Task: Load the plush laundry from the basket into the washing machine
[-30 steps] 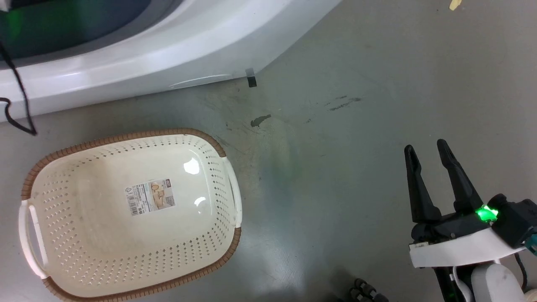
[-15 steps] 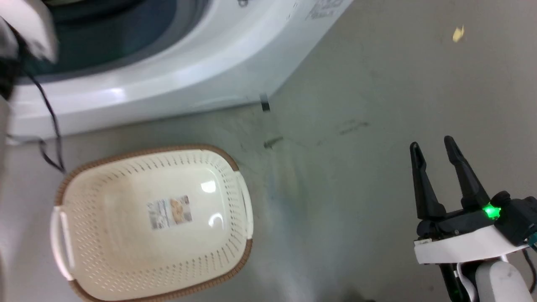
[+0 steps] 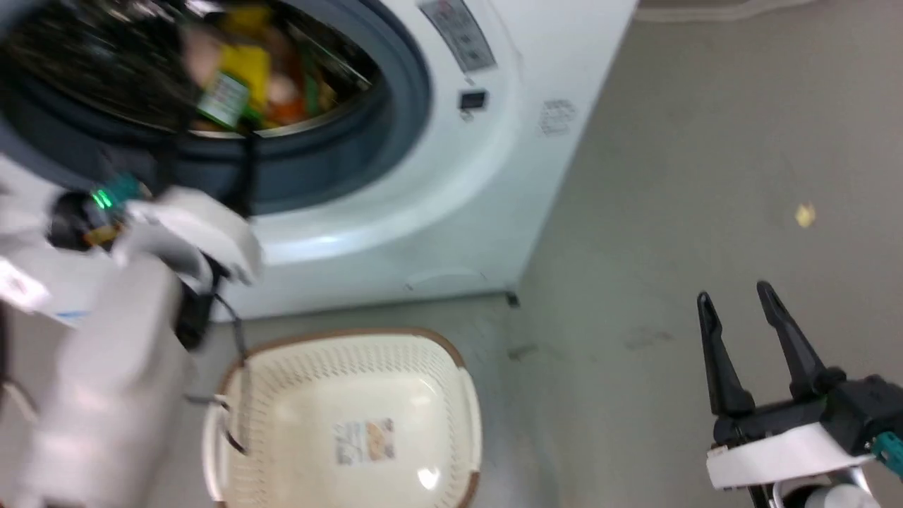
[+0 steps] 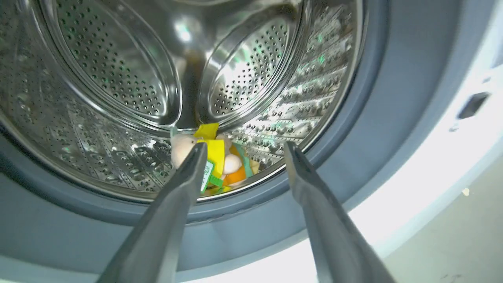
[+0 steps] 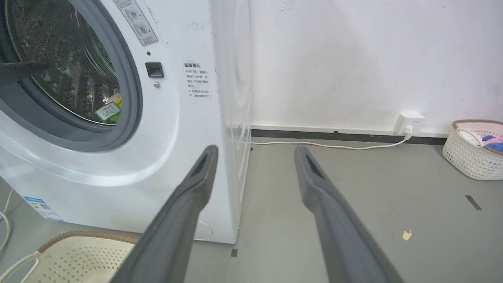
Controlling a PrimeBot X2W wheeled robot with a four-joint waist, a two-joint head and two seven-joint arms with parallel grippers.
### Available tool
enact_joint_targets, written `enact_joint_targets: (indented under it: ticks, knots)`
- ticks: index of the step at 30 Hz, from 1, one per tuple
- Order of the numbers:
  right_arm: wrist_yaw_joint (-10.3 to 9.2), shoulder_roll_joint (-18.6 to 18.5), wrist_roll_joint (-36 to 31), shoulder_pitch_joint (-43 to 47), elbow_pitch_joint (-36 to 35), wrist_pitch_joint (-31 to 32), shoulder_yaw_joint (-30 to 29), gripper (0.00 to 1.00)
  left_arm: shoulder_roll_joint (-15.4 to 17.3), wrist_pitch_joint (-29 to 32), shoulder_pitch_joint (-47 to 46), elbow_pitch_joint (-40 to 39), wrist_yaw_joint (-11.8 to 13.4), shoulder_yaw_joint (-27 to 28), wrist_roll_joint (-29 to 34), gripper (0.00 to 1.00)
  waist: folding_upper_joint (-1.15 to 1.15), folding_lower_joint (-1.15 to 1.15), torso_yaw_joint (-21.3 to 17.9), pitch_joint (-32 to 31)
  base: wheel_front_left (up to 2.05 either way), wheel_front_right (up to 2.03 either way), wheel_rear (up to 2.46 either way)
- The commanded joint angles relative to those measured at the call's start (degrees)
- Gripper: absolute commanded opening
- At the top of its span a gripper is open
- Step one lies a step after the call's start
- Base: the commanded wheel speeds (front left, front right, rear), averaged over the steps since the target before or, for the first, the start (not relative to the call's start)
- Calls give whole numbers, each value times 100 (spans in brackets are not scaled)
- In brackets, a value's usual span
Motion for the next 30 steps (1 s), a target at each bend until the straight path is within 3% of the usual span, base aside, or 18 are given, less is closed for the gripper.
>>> enact_joint_targets:
  ticks: [1,9,15,23,30]
  knots:
    - [-5,-7,-22,74,8,-26,-21,100,-43,-27,260,-199,81,36,57,100,0,2,487,-543,0,0,0]
    - [-5,-7,-98,404,58,-26,67,100,-308,-29,2553,-2568,671,542,417,100,0,2,953,-1187,0,0,0]
    - [-5,-7,-53,619,9,-26,32,100,-580,-30,3828,-3655,985,821,707,100,0,2,1191,-1454,0,0,0]
    - [-5,-7,23,884,1,-26,51,100,-937,-30,4779,-3919,1076,954,936,100,0,2,1302,-1679,0,0,0]
    - [-5,-7,99,941,55,-26,92,100,-1015,-30,4997,-3765,931,988,1166,100,0,2,1282,-1678,0,0,0]
